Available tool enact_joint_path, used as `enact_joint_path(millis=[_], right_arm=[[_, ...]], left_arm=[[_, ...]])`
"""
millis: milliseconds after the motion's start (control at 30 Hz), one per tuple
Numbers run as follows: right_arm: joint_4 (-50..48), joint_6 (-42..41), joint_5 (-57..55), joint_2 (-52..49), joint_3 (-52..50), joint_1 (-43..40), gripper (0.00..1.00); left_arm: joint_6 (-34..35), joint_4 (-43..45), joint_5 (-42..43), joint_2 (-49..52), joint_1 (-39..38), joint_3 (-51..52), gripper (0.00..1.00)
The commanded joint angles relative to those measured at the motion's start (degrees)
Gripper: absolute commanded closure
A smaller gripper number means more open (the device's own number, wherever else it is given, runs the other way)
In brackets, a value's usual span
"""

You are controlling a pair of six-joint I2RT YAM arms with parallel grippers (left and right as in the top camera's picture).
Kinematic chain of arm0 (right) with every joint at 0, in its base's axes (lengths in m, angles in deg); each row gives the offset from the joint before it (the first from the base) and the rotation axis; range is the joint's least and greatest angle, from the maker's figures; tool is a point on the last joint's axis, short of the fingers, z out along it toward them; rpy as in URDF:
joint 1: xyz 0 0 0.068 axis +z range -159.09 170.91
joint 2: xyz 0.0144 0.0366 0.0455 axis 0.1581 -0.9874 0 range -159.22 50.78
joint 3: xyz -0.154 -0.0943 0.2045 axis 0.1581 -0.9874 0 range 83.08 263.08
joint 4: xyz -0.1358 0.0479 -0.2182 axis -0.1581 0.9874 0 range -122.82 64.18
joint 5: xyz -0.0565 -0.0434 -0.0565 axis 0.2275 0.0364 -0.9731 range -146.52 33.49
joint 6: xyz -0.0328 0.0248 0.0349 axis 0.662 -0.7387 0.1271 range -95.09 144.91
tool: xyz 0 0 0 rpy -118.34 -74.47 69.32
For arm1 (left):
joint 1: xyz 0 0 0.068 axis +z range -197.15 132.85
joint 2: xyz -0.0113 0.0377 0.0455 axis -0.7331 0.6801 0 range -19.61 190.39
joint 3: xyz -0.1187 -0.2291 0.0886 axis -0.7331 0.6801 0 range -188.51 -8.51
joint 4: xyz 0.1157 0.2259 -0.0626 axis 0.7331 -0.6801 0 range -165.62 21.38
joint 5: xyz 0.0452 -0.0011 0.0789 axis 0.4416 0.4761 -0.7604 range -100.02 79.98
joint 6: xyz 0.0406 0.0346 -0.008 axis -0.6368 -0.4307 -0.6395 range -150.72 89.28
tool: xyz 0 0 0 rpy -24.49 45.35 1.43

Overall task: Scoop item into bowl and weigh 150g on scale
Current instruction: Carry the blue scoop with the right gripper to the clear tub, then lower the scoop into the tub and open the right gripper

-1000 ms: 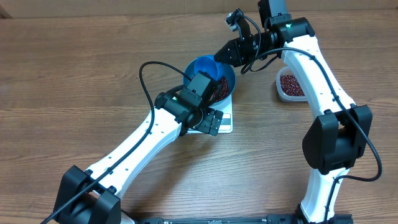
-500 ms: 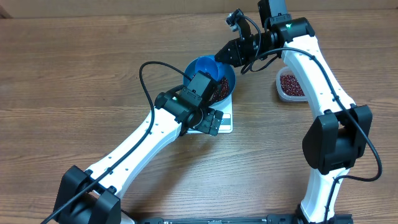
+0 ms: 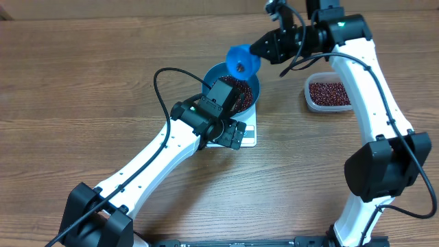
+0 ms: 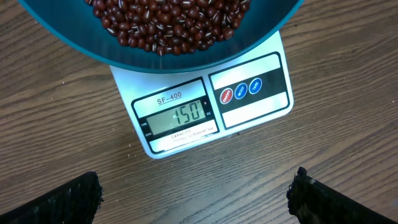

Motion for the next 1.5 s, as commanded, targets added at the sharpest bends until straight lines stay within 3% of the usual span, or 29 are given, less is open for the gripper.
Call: enact_joint_path(millis=[0,233,867,1167,1467], right_arm=[[0.22,-1.44,-6.95,1.70,1.68,-1.27,0.96],[1.49,-3.13,-14.67,1.70,1.68,-2.60,0.96],[14.19,-6.08,-13.73,1.70,1.68,-17.18,0.96],[15.17,-7.04,-12.52,1.14,1.60,-23.85,0.96],[15.21,-7.54,-12.28,-1.03,-3.76,-25.20,0.96]], left_arm=[[-1.27,-0.13,-0.50,-0.22,-0.02,-0.22,0.01],[-1.29,-0.13,-0.50,-0.22,-0.02,-0.22,0.01],[-1.29,-0.13,-0.50,-0.22,-0.02,-0.22,0.00],[-1.29,-0.13,-0.50,-0.22,-0.02,-0.22,0.00],[-1.29,-0.13,-0.50,-0.22,-0.02,-0.22,0.00]])
